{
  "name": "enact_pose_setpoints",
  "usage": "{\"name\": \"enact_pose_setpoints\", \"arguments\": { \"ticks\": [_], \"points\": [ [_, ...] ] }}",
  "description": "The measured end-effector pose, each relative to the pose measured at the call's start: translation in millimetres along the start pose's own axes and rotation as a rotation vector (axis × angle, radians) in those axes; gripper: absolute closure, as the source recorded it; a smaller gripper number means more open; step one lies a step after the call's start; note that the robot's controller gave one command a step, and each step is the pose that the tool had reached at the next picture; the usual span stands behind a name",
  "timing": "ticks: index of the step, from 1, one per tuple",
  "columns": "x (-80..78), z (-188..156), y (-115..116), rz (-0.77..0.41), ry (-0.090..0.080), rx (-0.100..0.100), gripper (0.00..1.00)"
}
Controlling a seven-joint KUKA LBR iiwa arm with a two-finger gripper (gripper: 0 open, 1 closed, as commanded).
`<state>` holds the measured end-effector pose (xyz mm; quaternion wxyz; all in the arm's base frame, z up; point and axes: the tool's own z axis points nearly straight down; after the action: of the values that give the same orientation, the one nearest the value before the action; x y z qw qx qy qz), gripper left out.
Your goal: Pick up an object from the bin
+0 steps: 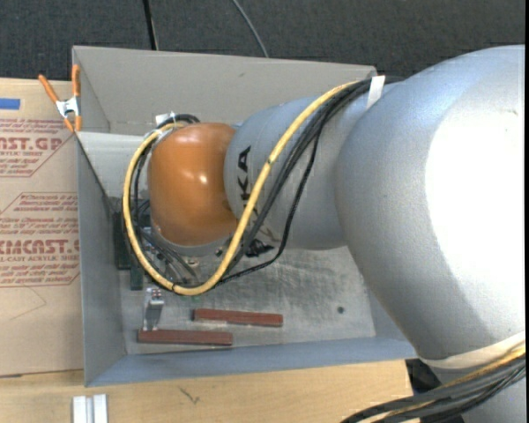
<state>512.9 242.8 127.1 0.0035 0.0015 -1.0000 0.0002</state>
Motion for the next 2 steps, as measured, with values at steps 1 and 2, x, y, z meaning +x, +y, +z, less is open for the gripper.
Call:
{"name": "enact_pose_setpoints", "arguments": {
  "ticks": [1,2],
  "points": [
    [-2.4,-4,-1,0.002,-0.007,-0.002,0.00],
    [29.6,49,-37,-0.171,-0.013,-0.009,1.00]
  ]
}}
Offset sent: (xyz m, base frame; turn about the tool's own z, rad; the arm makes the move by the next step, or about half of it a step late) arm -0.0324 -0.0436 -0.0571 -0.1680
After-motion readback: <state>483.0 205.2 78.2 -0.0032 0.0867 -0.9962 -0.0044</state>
